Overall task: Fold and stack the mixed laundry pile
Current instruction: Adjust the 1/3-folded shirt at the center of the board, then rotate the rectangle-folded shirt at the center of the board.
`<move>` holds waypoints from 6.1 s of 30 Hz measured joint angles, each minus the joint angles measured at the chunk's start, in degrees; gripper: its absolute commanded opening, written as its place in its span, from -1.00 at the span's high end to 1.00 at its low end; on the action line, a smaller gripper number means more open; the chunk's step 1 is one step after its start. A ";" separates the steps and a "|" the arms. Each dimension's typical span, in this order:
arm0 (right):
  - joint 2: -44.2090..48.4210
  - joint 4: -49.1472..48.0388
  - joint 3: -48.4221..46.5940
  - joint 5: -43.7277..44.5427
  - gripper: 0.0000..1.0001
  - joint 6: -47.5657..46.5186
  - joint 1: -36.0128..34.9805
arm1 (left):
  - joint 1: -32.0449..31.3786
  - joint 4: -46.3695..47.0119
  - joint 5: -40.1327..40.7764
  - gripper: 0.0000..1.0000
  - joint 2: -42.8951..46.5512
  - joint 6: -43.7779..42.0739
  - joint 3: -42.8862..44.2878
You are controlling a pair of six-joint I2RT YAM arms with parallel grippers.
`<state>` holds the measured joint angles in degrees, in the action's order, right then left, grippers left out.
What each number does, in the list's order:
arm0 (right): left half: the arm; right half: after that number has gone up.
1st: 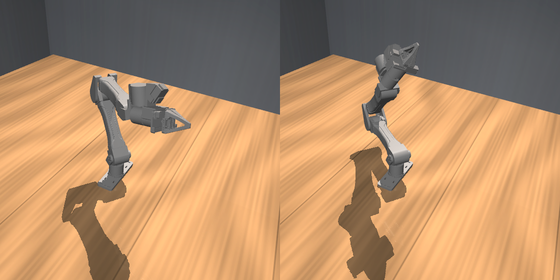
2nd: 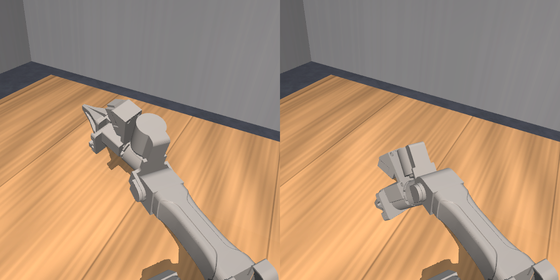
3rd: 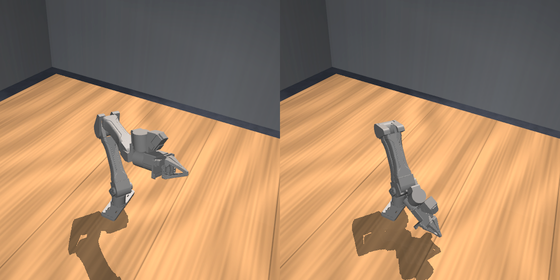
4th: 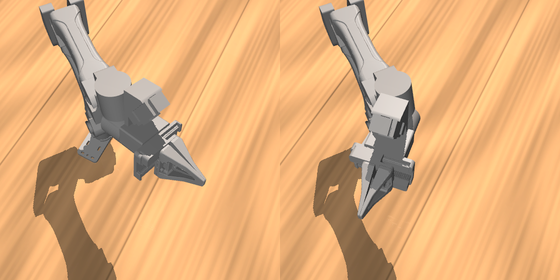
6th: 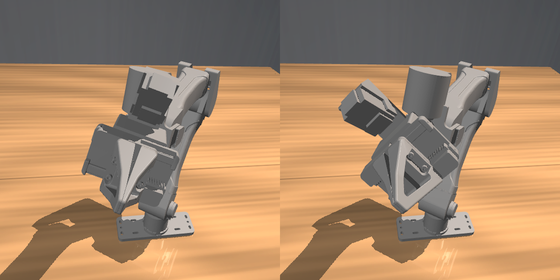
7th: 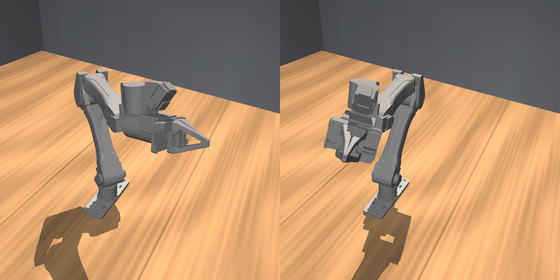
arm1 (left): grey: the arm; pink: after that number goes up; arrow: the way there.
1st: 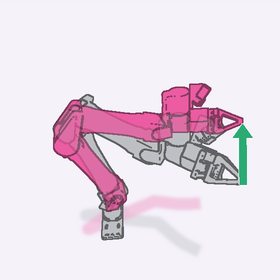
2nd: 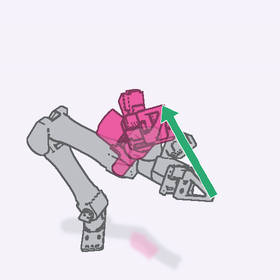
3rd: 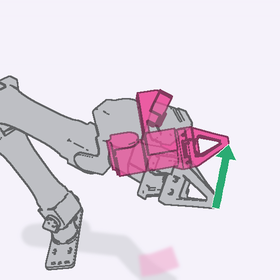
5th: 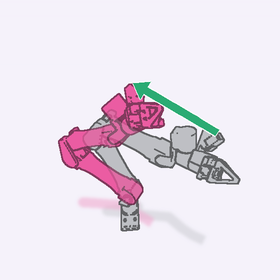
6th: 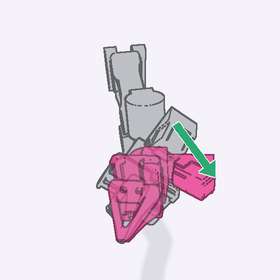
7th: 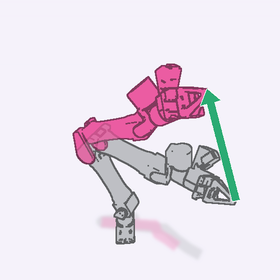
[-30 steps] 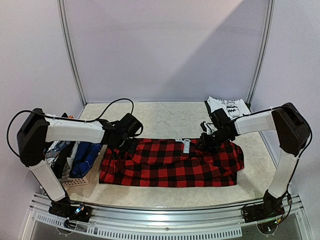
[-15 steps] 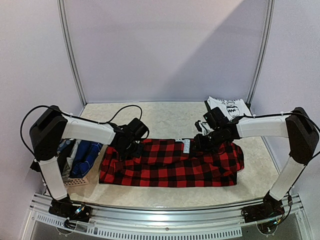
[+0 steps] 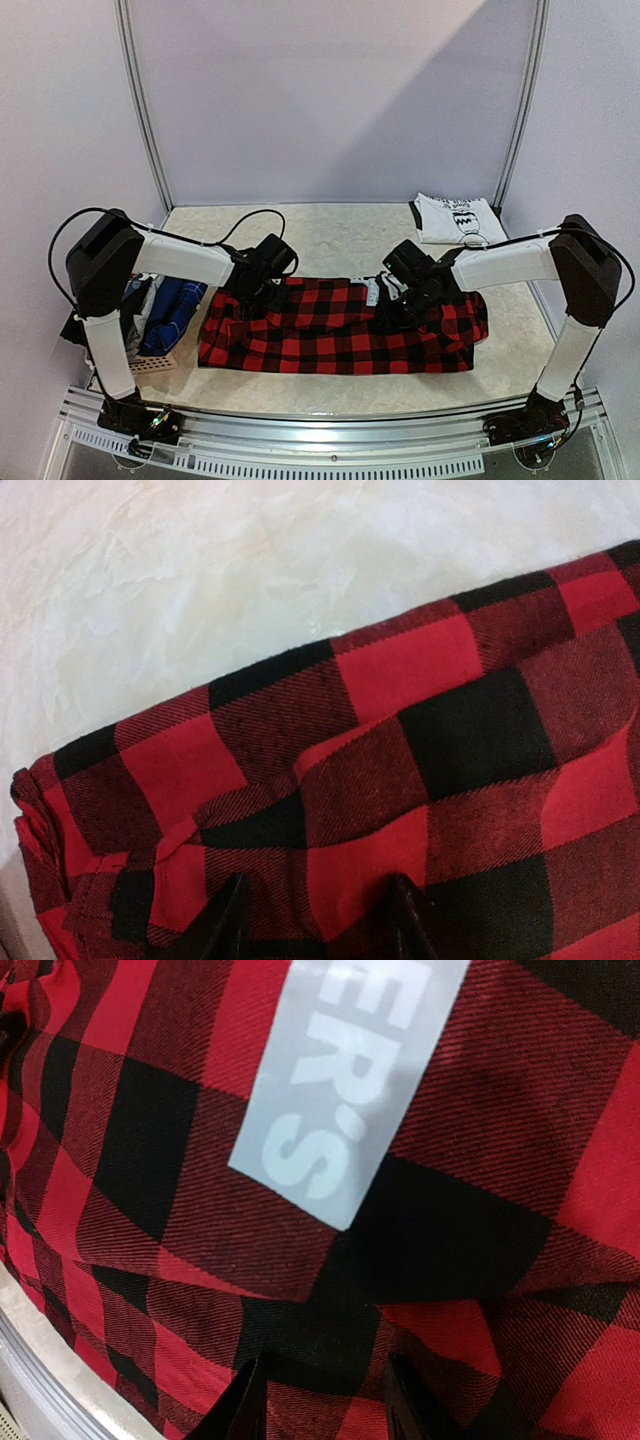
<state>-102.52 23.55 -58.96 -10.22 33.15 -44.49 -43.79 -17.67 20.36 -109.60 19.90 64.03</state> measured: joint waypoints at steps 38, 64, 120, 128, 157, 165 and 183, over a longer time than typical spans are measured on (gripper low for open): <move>-23.08 6.16 -32.09 -3.93 0.22 -5.11 7.45 | -1.95 0.44 -2.80 0.15 10.19 8.00 -13.66; -45.53 15.26 -68.00 -17.94 0.22 -8.33 20.39 | -10.12 1.95 -17.68 0.24 -1.11 9.35 1.70; 2.14 -4.87 -9.84 -6.78 -0.30 -8.92 23.93 | 4.26 -10.97 -21.42 0.18 -20.61 -5.38 37.38; 2.93 -6.82 -4.61 -2.60 -0.39 -6.34 23.93 | 4.68 -13.40 -21.66 0.21 -23.21 -5.42 39.56; -1.03 -7.32 -4.57 -1.14 -0.39 -4.81 23.93 | 6.27 -10.43 -26.47 1.00 -25.59 -2.93 39.45; -7.17 -7.08 -9.25 -2.49 -0.20 -4.68 23.93 | 7.85 -3.85 -27.28 1.00 -22.82 0.22 32.92; -20.63 -4.26 -25.62 -4.28 0.19 -5.14 23.21 | 9.88 5.01 -25.24 1.00 -14.47 4.85 17.57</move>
<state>-123.15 19.29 -84.58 -14.50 28.01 -21.28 -33.91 -12.67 -4.89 -124.07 24.75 81.60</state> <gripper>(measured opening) 0.447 0.006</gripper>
